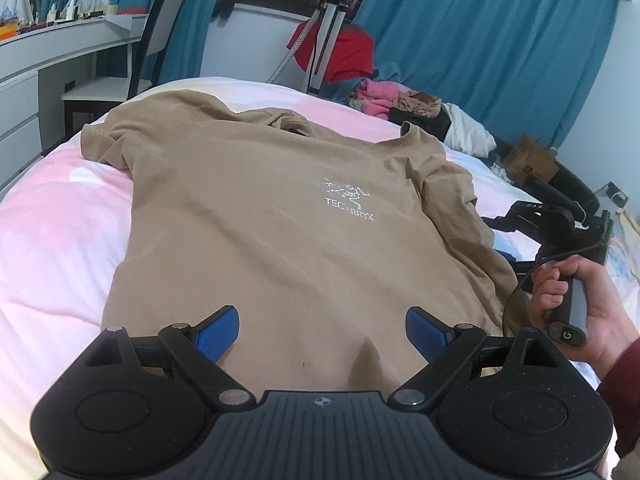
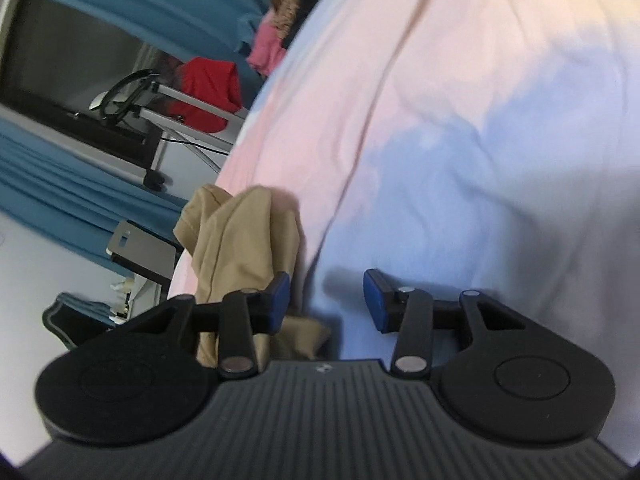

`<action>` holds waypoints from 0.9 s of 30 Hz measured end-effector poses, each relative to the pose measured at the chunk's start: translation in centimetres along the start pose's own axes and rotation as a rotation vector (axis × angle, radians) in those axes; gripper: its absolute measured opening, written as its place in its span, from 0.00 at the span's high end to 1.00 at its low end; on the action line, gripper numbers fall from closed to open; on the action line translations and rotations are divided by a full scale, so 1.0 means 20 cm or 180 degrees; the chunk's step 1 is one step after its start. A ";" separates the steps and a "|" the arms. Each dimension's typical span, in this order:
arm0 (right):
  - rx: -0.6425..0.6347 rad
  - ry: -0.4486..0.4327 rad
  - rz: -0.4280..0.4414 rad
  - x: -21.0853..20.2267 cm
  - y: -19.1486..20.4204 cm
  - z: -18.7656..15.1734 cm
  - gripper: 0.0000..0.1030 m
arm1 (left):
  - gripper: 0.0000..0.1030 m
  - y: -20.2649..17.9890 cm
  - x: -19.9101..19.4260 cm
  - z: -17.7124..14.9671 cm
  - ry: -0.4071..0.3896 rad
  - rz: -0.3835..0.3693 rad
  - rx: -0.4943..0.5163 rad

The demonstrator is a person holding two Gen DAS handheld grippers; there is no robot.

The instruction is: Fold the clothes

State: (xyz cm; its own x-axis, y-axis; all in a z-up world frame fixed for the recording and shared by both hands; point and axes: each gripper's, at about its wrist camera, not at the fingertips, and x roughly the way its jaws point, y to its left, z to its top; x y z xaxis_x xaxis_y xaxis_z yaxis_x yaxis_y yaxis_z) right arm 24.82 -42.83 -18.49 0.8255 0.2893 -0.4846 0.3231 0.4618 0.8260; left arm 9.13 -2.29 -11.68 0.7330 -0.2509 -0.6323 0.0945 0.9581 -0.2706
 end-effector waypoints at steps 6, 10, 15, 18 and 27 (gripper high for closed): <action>0.0128 0.0311 0.0203 0.08 0.02 -0.09 0.57 | 0.11 0.01 0.00 0.00 0.0019 -0.0021 -0.0039; 0.0027 0.0301 0.0151 0.07 0.07 -0.14 0.88 | 0.11 0.01 0.00 0.00 -0.0001 -0.0011 -0.0029; -0.0178 -0.0553 -0.0062 -0.15 0.10 -0.11 0.92 | 0.11 0.03 0.01 0.00 -0.0009 0.0007 -0.0038; -0.0297 -0.1090 -0.0183 -0.30 0.12 -0.08 0.92 | 0.11 0.03 0.01 0.01 -0.0013 -0.0015 -0.0044; -0.0029 -0.1590 -0.0895 -0.60 0.01 -0.08 0.92 | 0.11 0.03 0.00 0.01 -0.0006 -0.0070 -0.0017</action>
State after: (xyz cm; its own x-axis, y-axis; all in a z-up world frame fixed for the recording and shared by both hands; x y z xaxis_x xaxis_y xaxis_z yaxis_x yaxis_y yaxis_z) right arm 14.18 -44.94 -12.92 0.8277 -0.2759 -0.4886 0.5596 0.4717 0.6814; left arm 9.26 -1.67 -11.68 0.7321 -0.2717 -0.6247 0.1071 0.9515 -0.2883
